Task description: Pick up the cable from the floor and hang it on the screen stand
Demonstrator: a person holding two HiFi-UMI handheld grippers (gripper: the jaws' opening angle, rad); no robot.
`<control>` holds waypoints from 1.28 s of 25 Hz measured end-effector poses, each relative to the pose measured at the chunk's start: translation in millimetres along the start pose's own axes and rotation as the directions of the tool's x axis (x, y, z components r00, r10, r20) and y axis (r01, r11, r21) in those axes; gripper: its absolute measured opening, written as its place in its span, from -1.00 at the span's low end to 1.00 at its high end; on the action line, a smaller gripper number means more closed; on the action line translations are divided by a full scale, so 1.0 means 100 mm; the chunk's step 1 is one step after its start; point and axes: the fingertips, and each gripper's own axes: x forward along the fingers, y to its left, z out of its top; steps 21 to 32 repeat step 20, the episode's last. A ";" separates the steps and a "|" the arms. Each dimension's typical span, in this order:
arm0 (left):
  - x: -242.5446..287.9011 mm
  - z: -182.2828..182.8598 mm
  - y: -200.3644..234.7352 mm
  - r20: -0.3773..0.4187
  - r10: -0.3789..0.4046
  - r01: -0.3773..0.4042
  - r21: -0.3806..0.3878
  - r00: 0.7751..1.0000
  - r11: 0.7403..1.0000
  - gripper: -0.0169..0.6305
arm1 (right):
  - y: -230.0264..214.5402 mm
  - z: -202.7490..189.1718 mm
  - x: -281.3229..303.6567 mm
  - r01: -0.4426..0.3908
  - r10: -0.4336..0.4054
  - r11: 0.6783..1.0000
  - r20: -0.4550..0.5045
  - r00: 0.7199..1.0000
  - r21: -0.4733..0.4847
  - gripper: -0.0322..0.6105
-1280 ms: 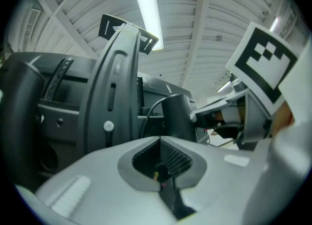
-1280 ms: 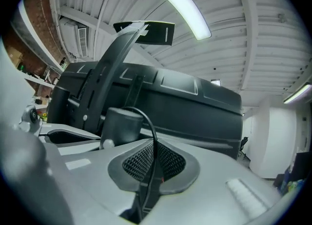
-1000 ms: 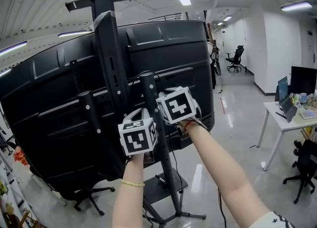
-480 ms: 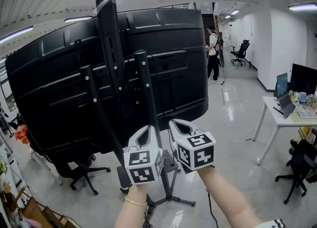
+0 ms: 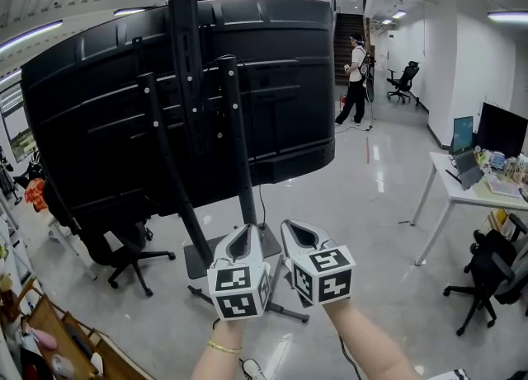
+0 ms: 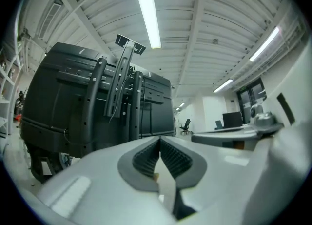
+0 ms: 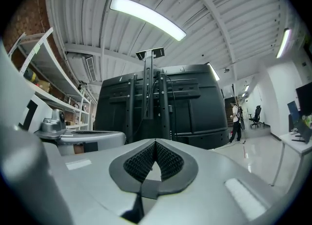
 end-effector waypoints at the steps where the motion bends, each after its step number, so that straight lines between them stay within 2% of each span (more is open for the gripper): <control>1: -0.05 -0.02 -0.02 -0.001 0.002 -0.002 -0.002 1.000 1.000 -0.93 | 0.02 -0.02 -0.05 -0.003 0.003 1.000 -0.001 1.000 -0.001 -0.91; 20: -0.55 0.04 -0.15 -0.007 0.000 0.000 -0.011 1.000 1.000 -0.92 | 0.30 0.09 -0.57 -0.013 0.013 1.000 0.029 0.999 0.004 -0.91; 32: -0.55 0.04 -0.15 -0.007 0.000 0.000 -0.011 1.000 1.000 -0.92 | 0.30 0.09 -0.57 -0.013 0.013 1.000 0.029 0.999 0.004 -0.91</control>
